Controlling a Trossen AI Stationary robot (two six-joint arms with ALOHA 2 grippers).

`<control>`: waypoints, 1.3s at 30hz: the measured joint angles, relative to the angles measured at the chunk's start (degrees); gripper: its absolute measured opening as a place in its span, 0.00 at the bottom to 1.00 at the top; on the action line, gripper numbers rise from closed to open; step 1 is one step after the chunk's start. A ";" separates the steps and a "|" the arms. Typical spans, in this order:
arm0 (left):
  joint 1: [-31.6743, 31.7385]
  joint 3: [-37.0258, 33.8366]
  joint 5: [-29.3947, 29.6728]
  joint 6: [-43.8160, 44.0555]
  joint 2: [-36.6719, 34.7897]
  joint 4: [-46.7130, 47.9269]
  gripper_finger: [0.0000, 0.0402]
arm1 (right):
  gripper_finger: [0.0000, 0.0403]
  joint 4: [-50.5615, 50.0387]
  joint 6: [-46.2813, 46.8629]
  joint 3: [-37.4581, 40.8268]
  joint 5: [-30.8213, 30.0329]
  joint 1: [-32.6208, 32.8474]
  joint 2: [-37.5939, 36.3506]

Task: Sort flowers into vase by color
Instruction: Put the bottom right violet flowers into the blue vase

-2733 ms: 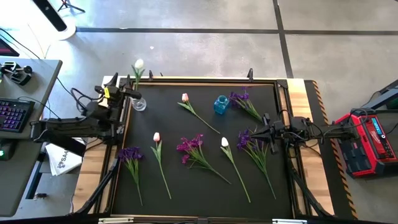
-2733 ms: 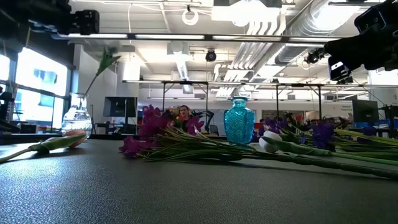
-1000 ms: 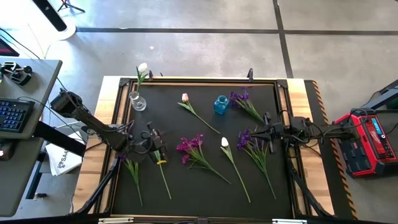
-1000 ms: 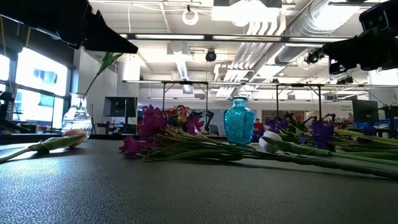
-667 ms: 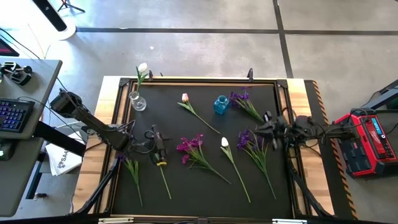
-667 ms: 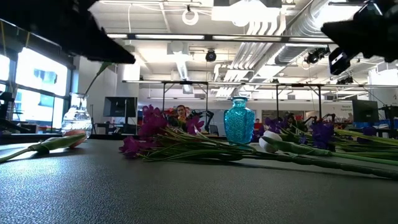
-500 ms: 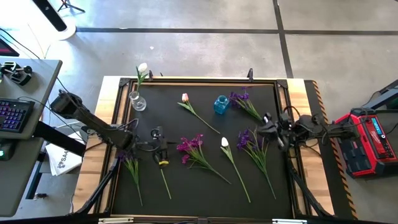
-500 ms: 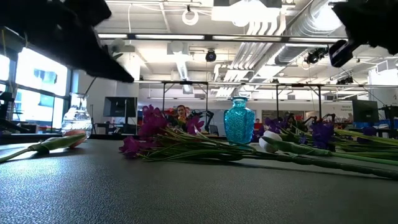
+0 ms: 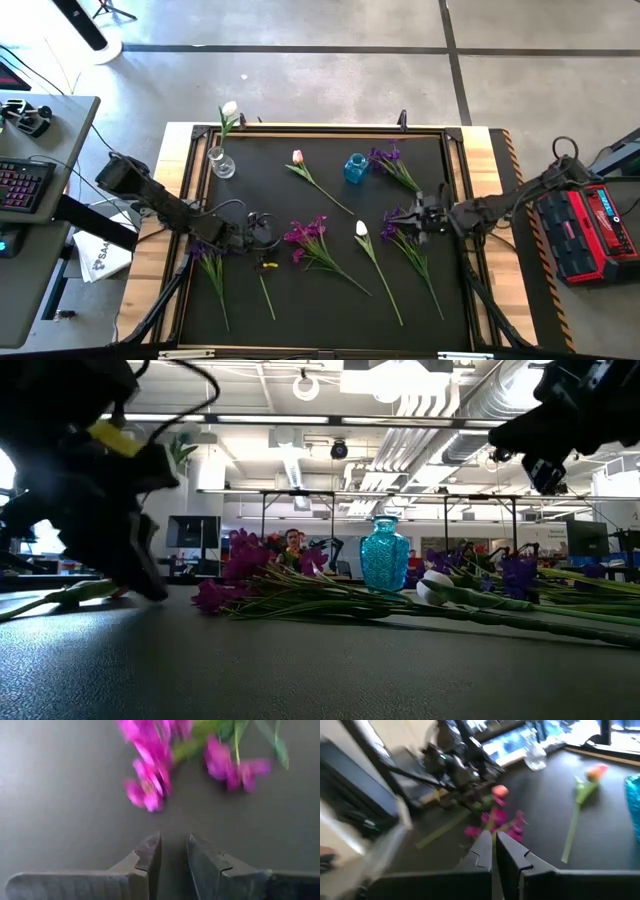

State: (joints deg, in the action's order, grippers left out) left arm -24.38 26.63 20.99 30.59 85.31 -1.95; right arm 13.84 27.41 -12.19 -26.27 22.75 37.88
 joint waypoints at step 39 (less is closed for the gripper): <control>-12.06 -0.07 21.18 -12.13 -15.25 -2.29 0.01 | 0.32 -52.12 69.31 -24.63 25.89 14.25 18.96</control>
State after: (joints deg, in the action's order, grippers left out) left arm -36.45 26.57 42.17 18.45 70.06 -4.24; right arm -38.28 96.72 -36.82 -0.38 37.00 56.84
